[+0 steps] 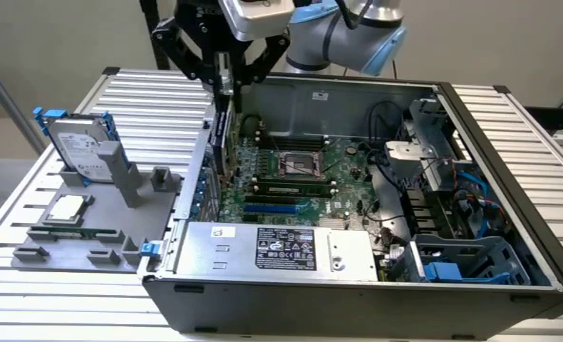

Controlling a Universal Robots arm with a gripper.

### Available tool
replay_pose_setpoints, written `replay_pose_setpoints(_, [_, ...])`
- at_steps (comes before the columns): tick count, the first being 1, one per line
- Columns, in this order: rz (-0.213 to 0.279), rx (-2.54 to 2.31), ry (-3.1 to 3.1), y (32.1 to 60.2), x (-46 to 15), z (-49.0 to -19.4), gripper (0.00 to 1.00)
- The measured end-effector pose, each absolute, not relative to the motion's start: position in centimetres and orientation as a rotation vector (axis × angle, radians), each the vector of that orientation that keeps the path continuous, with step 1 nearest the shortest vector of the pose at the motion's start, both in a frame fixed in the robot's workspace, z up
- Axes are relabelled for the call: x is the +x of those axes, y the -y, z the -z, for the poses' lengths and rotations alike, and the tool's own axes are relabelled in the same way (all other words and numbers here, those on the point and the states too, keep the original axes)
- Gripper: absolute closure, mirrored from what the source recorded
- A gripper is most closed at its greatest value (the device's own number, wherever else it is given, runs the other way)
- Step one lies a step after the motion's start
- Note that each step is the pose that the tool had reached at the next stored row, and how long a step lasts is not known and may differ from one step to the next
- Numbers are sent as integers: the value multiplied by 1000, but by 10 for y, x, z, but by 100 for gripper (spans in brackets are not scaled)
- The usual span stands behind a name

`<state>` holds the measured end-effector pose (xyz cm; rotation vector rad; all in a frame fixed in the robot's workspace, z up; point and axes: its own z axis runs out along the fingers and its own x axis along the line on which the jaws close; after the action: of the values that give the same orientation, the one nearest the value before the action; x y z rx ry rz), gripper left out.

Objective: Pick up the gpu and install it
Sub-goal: 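Pick up the gpu and move the gpu toward the slot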

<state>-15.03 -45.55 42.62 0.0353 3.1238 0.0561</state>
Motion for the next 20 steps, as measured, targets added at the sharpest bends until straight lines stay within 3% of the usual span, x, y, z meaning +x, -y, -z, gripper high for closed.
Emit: replay_pose_setpoints(20, [-55, 35, -3125, 435, -65, -391, 100])
